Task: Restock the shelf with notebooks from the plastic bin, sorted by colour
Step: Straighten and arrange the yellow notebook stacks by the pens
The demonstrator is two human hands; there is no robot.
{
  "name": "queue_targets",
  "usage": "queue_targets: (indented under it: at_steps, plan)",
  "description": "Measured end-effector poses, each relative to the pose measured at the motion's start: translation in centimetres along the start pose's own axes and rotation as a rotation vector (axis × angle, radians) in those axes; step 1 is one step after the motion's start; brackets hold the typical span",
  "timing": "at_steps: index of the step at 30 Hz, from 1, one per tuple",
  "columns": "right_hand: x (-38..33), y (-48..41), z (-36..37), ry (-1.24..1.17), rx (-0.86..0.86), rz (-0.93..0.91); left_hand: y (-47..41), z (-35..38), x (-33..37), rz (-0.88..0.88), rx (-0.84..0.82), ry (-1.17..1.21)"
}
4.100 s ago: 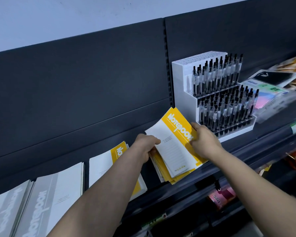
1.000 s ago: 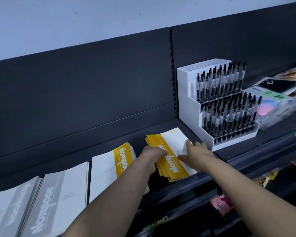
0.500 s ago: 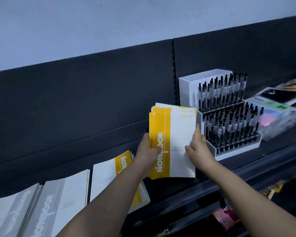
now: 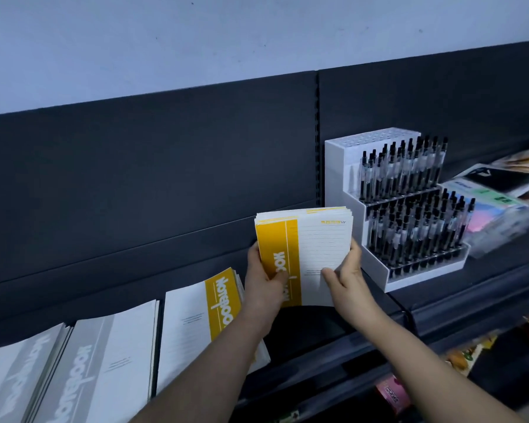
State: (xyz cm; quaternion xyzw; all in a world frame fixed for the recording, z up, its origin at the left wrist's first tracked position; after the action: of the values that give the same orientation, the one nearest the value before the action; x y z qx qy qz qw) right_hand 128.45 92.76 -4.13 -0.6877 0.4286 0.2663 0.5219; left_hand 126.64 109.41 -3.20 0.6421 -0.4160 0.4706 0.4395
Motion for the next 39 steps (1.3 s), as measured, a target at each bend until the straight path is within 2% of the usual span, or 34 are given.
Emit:
queue_targets:
  at_steps: [10, 13, 17, 22, 27, 31, 39]
  plan:
    - [-0.1, -0.2, 0.1, 0.051, 0.087, -0.007, 0.3, 0.3, 0.4, 0.039, 0.017, -0.112]
    - [-1.4, -0.5, -0.5, 0.064, 0.068, -0.037, 0.8, -0.2, 1.2, 0.066, 0.046, -0.142]
    - [-1.8, -2.8, -1.8, 0.071, -0.031, -0.029, 0.4, -0.3, 3.4, 0.07, 0.045, -0.279]
    - [0.9, -4.1, -1.3, 0.126, -0.258, 0.232, -1.0, 0.2, 1.4, -0.123, 0.011, -0.365]
    - [3.7, -2.5, -0.4, 0.235, -0.375, 0.428, -1.9, 1.5, -1.8, -0.294, -0.037, -0.454]
    - [5.7, -1.3, 0.1, 0.312, -0.443, 0.486, -2.1, 2.3, -3.6, -0.366, -0.075, -0.527]
    - [6.7, -0.7, 0.7, 0.625, -0.563, 0.479, -1.8, 2.0, -3.9, -0.336, -0.045, -0.655]
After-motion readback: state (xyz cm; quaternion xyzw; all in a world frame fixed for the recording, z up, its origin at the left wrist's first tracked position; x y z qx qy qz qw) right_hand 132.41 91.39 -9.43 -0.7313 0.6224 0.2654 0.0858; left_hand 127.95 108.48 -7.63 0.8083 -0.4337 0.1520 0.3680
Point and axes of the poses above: each hand's wrist, its own y-axis away from the middle knuckle, its own z-axis out of the palm, x = y × z, the point moved 9 cm from there along -y, towards the middle knuckle, and after that the axes turned 13 degrees about -z, right-handed, at the moved point
